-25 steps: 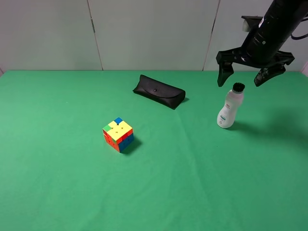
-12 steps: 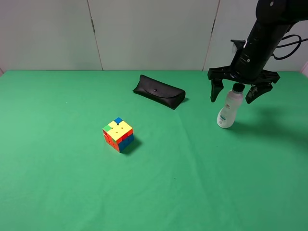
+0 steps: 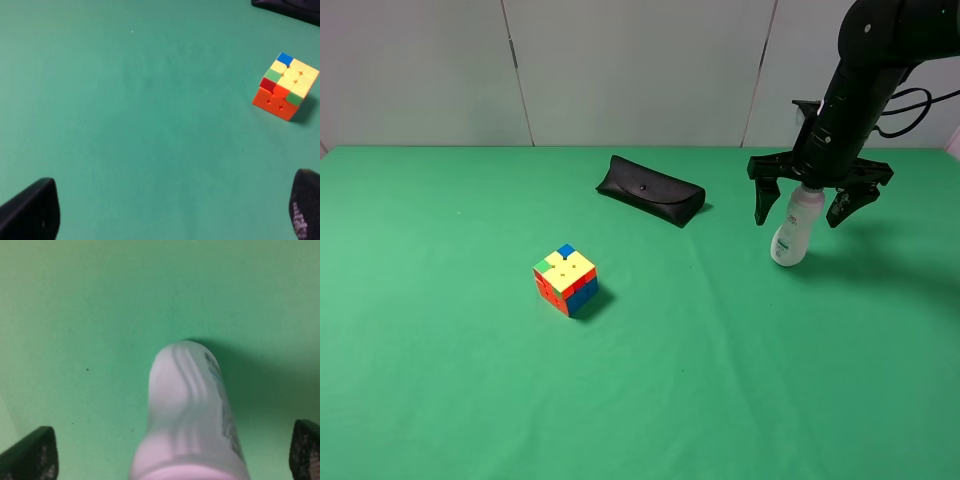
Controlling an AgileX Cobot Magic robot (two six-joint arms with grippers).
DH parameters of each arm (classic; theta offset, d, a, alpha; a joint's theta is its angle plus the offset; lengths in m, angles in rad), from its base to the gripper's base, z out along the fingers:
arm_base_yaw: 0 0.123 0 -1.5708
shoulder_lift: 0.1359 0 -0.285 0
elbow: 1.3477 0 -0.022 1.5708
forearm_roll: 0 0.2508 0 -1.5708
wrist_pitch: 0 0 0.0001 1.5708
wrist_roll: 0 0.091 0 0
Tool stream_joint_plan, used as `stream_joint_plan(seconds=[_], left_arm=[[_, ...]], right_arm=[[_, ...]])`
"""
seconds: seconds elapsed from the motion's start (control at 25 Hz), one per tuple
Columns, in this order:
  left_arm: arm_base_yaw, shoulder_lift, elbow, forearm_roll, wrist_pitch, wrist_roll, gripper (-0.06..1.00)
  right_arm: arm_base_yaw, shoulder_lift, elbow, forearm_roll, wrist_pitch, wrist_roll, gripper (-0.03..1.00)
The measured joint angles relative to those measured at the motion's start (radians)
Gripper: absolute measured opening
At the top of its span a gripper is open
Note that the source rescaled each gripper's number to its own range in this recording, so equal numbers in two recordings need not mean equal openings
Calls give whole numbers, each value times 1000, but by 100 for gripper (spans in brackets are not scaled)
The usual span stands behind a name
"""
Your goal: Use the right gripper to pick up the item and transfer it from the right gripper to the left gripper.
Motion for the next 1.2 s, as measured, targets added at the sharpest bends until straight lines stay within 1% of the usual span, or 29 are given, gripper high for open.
stream_joint_plan(seconds=[0.04, 0.08, 0.12, 0.16, 0.2, 0.24, 0.28, 1.0, 1.12, 1.2], left_arm=[[0, 0, 0, 0, 0, 0, 84], [0, 0, 0, 0, 0, 0, 84], [0, 0, 0, 0, 0, 0, 84], [0, 0, 0, 0, 0, 0, 84], [0, 0, 0, 0, 0, 0, 84], [0, 0, 0, 0, 0, 0, 84], [0, 0, 0, 0, 0, 0, 84], [0, 0, 0, 0, -1, 0, 84], [0, 0, 0, 0, -1, 0, 84], [0, 0, 0, 0, -1, 0, 84]], right_arm=[[0, 0, 0, 0, 0, 0, 97], [0, 0, 0, 0, 0, 0, 90], [0, 0, 0, 0, 0, 0, 76], [0, 0, 0, 0, 0, 0, 58], [0, 0, 0, 0, 0, 0, 28], [0, 0, 0, -10, 5, 3, 0], [0, 0, 0, -10, 5, 3, 4], [0, -6, -1, -12, 2, 3, 3], [0, -49, -1, -3, -23, 6, 3], [0, -105, 4, 20, -59, 7, 3]])
